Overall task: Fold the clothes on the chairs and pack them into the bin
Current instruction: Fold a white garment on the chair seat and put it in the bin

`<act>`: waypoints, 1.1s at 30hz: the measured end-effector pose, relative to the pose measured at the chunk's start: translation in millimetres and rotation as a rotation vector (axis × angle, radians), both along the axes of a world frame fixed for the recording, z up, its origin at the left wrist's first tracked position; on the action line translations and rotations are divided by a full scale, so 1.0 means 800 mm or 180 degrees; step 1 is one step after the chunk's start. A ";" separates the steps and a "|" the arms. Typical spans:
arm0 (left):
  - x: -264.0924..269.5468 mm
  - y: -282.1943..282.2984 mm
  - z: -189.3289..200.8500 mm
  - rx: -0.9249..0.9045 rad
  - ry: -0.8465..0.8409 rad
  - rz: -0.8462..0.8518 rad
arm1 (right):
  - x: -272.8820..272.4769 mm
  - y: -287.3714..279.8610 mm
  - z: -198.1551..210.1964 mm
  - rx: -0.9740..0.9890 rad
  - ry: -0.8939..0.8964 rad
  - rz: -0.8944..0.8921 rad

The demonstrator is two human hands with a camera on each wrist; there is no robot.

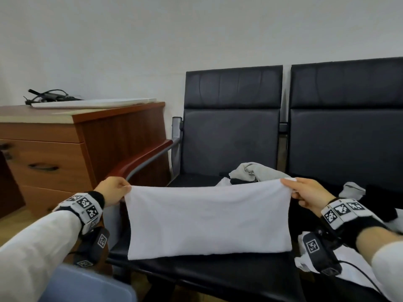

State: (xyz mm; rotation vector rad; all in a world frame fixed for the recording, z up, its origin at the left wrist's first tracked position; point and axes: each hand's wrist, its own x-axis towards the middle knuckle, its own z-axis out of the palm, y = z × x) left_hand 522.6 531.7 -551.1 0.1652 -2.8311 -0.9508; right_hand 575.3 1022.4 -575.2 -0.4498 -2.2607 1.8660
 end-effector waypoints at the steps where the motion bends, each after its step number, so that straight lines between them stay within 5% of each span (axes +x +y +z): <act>1: -0.011 0.006 -0.005 0.0076 -0.0010 0.0041 | -0.014 0.000 -0.004 -0.0004 0.0016 -0.0083; 11: -0.135 0.044 -0.085 -0.0108 -0.0329 0.0179 | -0.136 0.003 -0.065 0.0722 -0.0342 -0.0450; 19: -0.162 0.043 -0.116 -0.0679 -0.0596 0.0217 | -0.128 0.003 -0.074 0.1512 -0.0821 -0.0435; 24: -0.134 0.069 -0.103 -0.0384 -0.0524 0.0139 | -0.085 -0.012 -0.077 0.1577 -0.1730 -0.0096; 33: -0.058 0.192 -0.104 0.0983 -0.0148 -0.0142 | -0.051 -0.034 -0.095 0.1523 -0.1677 -0.0170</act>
